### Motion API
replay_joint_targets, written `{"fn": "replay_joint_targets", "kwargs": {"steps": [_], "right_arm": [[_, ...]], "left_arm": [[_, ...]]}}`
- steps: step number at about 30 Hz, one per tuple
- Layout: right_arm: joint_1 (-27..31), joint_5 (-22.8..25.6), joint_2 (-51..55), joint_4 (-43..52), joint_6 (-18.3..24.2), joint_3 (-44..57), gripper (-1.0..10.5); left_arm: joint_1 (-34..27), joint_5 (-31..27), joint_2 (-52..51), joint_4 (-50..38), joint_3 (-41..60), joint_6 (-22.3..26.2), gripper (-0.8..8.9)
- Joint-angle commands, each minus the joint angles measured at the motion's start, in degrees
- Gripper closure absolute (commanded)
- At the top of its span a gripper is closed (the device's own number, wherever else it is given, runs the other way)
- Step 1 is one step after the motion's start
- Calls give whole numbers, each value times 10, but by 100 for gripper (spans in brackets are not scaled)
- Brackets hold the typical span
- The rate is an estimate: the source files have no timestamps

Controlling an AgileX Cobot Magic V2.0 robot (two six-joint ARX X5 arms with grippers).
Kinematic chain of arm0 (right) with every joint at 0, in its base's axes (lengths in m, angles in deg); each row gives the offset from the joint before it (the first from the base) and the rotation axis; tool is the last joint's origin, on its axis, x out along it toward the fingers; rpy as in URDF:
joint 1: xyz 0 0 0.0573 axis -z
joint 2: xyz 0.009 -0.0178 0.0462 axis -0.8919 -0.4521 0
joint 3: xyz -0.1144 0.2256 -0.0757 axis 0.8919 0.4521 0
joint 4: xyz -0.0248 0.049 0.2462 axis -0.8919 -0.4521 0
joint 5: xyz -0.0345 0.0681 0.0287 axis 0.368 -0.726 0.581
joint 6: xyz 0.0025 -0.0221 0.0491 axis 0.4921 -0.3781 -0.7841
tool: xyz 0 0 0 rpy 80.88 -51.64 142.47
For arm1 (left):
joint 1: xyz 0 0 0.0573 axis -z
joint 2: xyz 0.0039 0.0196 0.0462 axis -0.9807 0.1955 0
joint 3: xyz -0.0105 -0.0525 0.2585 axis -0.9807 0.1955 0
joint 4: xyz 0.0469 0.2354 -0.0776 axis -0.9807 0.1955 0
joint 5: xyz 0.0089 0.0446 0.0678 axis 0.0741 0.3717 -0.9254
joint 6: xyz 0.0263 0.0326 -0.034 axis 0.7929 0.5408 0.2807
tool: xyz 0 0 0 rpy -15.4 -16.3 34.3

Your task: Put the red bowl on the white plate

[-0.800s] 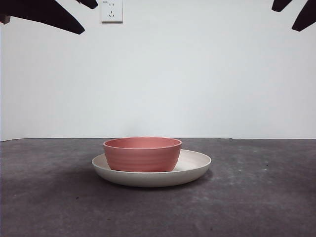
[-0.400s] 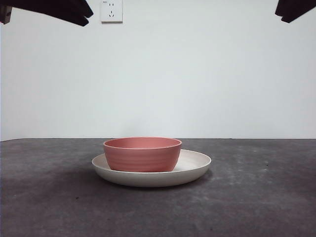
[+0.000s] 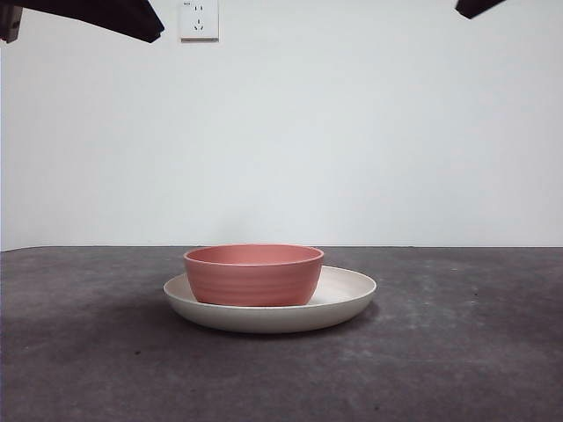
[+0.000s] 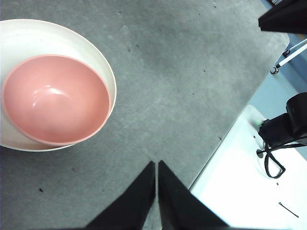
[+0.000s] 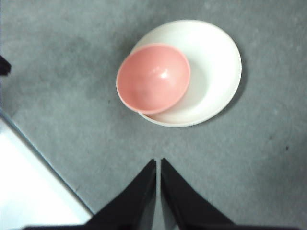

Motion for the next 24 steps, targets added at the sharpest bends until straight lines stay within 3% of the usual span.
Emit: {"fn": "replay_joint_targets", "kwargs": {"steps": [1,11,14,24], "right_arm": [[-5,0,-4,17,3,-3,939],[-5,0,-4,50,3,-3,939],[-5,0,-4,50,3,-3,939],[-5,0,-4,50,3,-3,939]], "left_arm": [[3,3,2,-5,-6,3,806],[-3,2,-20,-7,-7,4,805],[-17,-14,-54,-25,-6,49,805],[-224,-178,-276,-295,88,115,806]]}}
